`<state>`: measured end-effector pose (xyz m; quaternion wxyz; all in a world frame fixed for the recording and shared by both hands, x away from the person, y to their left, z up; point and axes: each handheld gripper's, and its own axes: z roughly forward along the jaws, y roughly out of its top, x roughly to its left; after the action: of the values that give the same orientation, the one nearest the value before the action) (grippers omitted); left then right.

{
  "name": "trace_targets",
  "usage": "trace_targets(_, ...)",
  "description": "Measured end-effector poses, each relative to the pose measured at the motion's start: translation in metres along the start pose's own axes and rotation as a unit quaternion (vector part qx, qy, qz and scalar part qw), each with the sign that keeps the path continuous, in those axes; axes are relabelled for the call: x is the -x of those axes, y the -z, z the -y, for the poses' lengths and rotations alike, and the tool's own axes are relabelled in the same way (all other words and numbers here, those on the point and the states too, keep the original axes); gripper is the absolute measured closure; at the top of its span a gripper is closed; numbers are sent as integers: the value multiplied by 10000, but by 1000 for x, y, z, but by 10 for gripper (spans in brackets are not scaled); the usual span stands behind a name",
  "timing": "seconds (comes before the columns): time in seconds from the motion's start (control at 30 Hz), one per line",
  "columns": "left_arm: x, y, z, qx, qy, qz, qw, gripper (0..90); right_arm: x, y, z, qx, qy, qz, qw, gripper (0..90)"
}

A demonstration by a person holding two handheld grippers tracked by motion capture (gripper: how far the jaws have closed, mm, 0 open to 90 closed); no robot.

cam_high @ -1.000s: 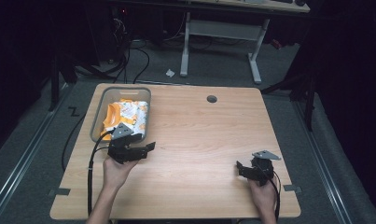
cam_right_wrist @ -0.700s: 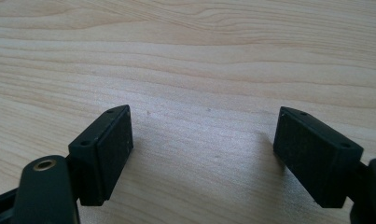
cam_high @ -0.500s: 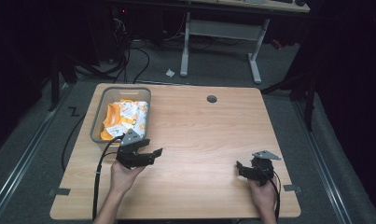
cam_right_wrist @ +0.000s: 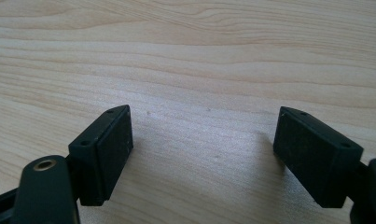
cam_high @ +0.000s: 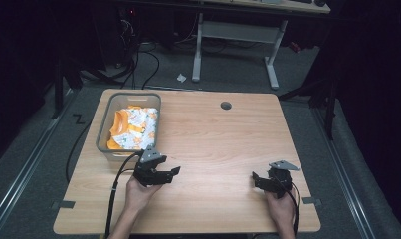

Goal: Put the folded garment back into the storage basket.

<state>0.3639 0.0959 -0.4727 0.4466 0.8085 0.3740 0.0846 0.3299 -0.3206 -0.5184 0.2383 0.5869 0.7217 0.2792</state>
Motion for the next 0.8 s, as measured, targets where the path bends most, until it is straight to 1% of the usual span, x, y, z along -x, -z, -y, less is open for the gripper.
trace_targets(0.1,1,-5,4,-88,-5,0,10000,324,0,0,0,1,1,1,10000,200)
trace_targets(0.13,1,-5,4,-88,-5,0,10000,324,0,0,0,0,-1,0,10000,200)
trace_targets(0.17,1,-8,7,-74,45,-19,10000,324,0,0,0,0,0,0,10000,200)
trace_targets(0.27,1,-10,10,-105,55,-23,9999,324,0,0,0,1,0,1,10000,200)
trace_targets(0.47,3,-21,19,-344,-6,-137,9993,323,0,0,0,-1,0,0,10000,200)
trace_targets(0.7,4,-29,23,-458,-61,-279,9985,322,0,0,0,0,0,1,10000,200)
trace_targets(0.77,3,-30,23,-476,-76,-289,9984,323,0,0,0,1,0,2,10000,200)
trace_targets(0.8,3,-32,23,-503,-92,-337,9981,323,0,0,0,-4,2,-3,10000,200)
